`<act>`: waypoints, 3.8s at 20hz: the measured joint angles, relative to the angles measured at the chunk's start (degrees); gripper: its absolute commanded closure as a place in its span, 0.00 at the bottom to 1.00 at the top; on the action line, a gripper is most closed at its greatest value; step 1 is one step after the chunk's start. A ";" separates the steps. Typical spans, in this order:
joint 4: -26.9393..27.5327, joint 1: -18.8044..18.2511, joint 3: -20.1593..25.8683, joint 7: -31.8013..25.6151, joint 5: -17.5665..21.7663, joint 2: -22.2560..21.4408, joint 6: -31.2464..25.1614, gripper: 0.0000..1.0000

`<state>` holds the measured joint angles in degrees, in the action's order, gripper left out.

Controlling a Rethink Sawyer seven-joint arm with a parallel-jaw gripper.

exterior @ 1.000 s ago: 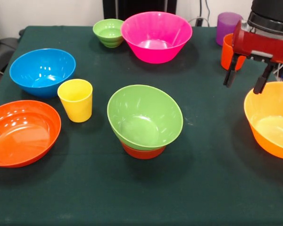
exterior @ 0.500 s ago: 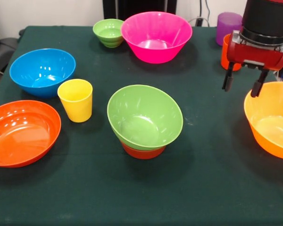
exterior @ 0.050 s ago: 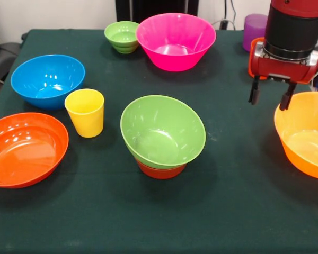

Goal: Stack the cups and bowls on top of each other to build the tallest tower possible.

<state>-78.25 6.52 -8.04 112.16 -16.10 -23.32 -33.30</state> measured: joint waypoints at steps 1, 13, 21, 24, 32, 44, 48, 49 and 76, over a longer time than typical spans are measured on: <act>-0.21 -0.19 0.32 0.00 0.00 -0.01 0.00 0.00; -2.51 -3.22 5.50 0.00 0.00 -0.04 0.01 0.00; -2.50 -3.20 5.97 0.00 0.00 0.01 0.01 0.00; -2.48 -3.06 5.96 0.00 0.00 0.19 0.01 0.00; -0.73 -2.32 5.67 0.00 0.00 2.27 0.01 0.00; 2.33 -2.29 5.52 0.00 -0.02 6.58 0.01 0.00; 3.25 -2.28 5.50 0.00 0.33 7.71 0.04 0.00; 3.44 -2.25 5.44 0.00 0.52 7.86 0.04 0.00; 5.49 -0.71 2.15 0.00 1.65 8.63 0.02 0.00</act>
<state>-72.76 5.81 -5.89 112.16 -14.46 -14.69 -33.27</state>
